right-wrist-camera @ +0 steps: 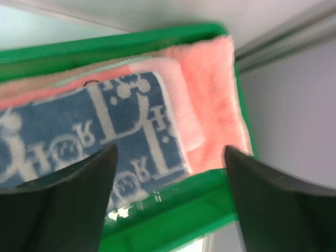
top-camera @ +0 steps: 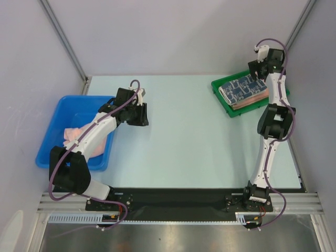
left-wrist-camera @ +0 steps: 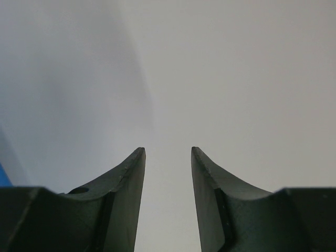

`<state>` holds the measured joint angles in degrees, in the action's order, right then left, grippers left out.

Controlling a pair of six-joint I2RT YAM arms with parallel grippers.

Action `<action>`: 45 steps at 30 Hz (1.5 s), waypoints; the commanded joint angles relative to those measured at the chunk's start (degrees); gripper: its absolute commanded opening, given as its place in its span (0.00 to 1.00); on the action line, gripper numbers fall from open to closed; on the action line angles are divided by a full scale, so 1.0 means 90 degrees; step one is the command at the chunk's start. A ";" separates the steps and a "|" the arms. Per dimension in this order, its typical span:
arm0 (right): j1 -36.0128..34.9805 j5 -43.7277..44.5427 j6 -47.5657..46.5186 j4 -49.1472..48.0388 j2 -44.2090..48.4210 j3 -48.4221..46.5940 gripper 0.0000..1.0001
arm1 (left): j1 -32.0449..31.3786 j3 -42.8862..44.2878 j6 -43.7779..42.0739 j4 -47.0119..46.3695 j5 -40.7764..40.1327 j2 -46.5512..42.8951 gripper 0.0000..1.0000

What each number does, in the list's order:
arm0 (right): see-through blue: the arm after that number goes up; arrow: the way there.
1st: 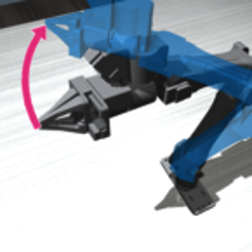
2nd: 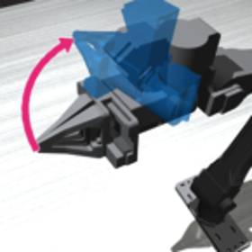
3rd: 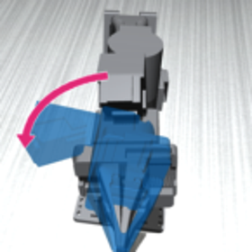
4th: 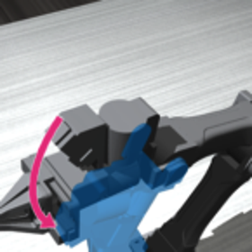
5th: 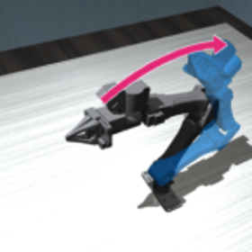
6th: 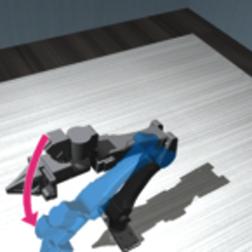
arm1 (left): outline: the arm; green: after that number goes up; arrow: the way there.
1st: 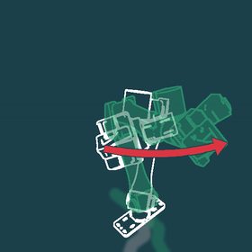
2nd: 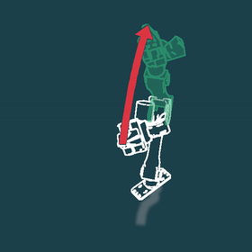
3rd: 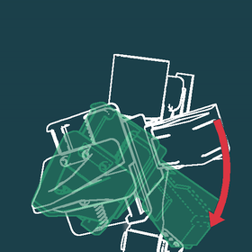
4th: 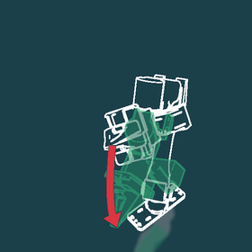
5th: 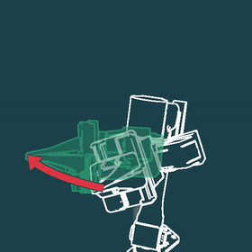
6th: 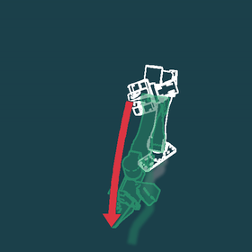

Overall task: Fold and stack the towels
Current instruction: Neatly place the folded towel into the bin, then grab crumpled towel

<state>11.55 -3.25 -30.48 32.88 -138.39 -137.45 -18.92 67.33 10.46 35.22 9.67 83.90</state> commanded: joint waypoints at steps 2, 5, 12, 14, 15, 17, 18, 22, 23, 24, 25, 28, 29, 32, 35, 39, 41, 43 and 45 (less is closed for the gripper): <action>-0.0131 0.0935 0.0514 -0.0929 -0.0034 -0.0052 0.96 | 0.0032 0.0175 -0.0039 -0.0066 -0.0019 -0.0045 0.46; -0.0316 0.1863 0.0701 -0.1056 0.0434 0.0377 1.00 | 0.0032 0.0185 0.0010 -0.0095 -0.0185 -0.0220 0.46; -0.0873 0.1643 0.1968 -0.0277 0.2191 0.1580 1.00 | 0.0090 0.0935 0.0400 -0.0009 -0.1053 -0.0572 0.50; -0.1087 0.0989 0.2691 0.0270 0.2794 0.1843 1.00 | 0.0168 0.1277 0.0526 0.0070 -0.1735 -0.0591 0.53; -0.1195 0.0435 0.2964 0.0369 0.3001 0.2009 1.00 | 0.0313 0.1346 0.0585 0.0138 -0.1990 -0.0621 0.55; -0.1789 -0.0106 0.3512 0.0273 0.3828 0.2954 1.00 | 0.0499 0.1212 0.0702 0.0062 -0.2645 -0.0824 0.58; -0.2052 -0.0504 0.3649 0.0098 0.4172 0.3363 1.00 | 0.0732 0.1094 0.0761 -0.0055 -0.2831 -0.0923 0.68; -0.3351 -0.0684 0.4412 -0.0770 0.5267 0.5074 1.00 | 0.1864 0.0538 0.1035 -0.0115 -0.3147 -0.1304 0.80; -0.3886 -0.0578 0.4489 -0.0870 0.5443 0.5589 1.00 | 0.2071 0.0343 0.1171 -0.0124 -0.2807 -0.1343 0.80; -0.4094 -0.0316 0.4529 -0.1045 0.5686 0.5807 1.00 | 0.2836 0.0254 0.1201 -0.0125 -0.2610 -0.1353 0.81; -0.4289 -0.0352 0.4529 -0.1133 0.5776 0.5993 1.00 | 0.3134 0.0176 0.1201 -0.0115 -0.2444 -0.1324 0.80; -0.4769 -0.0566 0.4646 -0.1329 0.5865 0.6511 1.00 | 0.4121 -0.0137 0.1250 -0.0163 -0.2121 -0.1051 0.83; -0.4847 -0.0760 0.4656 -0.1320 0.5836 0.6541 1.00 | 0.4520 -0.0292 0.1279 -0.0251 -0.1849 -0.0944 0.84; -0.5140 -0.0869 0.4705 -0.1359 0.5709 0.6629 1.00 | 0.4952 -0.0586 0.1289 -0.0514 -0.1281 -0.0447 0.85; -0.5219 -0.0986 0.4695 -0.1563 0.5699 0.6834 1.00 | 0.4983 -0.0606 0.1367 -0.0534 -0.1338 0.0179 0.81; -0.5219 -0.1055 0.4471 -0.1662 0.5582 0.6961 1.00 | 0.4983 -0.0723 0.1503 -0.0759 -0.1543 0.0804 0.76; -0.5219 -0.0968 0.4286 -0.1526 0.5436 0.6854 1.00 | 0.4973 -0.0636 0.1630 -0.0643 -0.1640 0.1222 0.75; -0.5219 -0.0899 0.4101 -0.1340 0.5357 0.6786 1.00 | 0.4973 -0.0645 0.1660 -0.0632 -0.1777 0.1410 0.72; -0.5209 -0.0831 0.4022 -0.1300 0.5366 0.6805 1.00 | 0.4983 -0.0684 0.1660 -0.0701 -0.1758 0.1566 0.65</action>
<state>-35.40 -11.42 8.32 21.34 -89.47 -74.91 25.85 61.01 23.81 30.59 -5.34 96.92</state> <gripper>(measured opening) 0.995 0.676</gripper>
